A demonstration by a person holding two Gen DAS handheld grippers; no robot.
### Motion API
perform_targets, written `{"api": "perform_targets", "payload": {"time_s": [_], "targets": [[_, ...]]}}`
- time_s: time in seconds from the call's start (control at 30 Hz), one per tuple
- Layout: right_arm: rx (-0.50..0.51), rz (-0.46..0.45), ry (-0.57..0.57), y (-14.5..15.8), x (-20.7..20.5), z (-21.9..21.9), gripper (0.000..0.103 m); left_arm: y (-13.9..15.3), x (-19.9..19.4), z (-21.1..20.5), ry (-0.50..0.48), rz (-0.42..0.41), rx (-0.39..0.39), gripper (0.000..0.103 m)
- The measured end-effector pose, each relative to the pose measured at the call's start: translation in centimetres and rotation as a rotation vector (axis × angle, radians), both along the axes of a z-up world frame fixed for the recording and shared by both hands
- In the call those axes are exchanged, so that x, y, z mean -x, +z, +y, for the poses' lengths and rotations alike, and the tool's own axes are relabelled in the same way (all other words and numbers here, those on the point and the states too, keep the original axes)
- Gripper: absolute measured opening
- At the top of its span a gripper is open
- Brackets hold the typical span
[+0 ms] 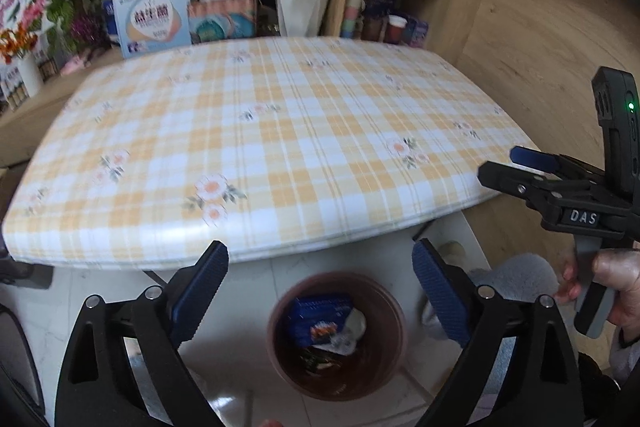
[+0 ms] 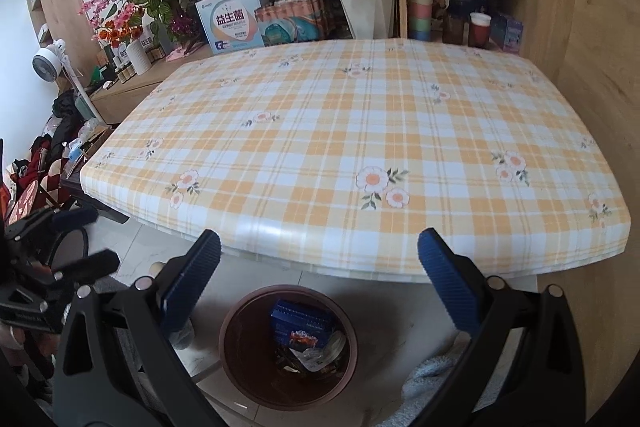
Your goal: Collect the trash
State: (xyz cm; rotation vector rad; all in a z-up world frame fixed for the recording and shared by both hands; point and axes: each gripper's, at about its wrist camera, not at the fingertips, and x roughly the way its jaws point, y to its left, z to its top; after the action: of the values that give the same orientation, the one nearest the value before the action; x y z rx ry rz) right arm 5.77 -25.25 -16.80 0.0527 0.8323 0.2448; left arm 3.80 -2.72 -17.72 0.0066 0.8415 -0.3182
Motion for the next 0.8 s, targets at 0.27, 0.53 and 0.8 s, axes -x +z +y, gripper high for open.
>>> {"api": "perform_targets", "payload": {"time_s": [0.27, 0.53, 0.8], "targets": [[0.035, -0.129, 0.0, 7.4, 0.6, 0.9, 0.097, 8.3, -0.3, 2.0, 0.051, -0.222, -0.088, 0.097], [0.059, -0.26, -0.021, 14.6, 2.3, 1.4, 0.097, 15.9, 0.4, 3.6, 0.053, -0.345, -0.079, 0.097], [0.06, -0.305, -0.026, 17.8, 3.8, 1.7, 0.097, 19.5, 2.2, 3.7, 0.069, -0.425, -0.056, 0.097]]}}
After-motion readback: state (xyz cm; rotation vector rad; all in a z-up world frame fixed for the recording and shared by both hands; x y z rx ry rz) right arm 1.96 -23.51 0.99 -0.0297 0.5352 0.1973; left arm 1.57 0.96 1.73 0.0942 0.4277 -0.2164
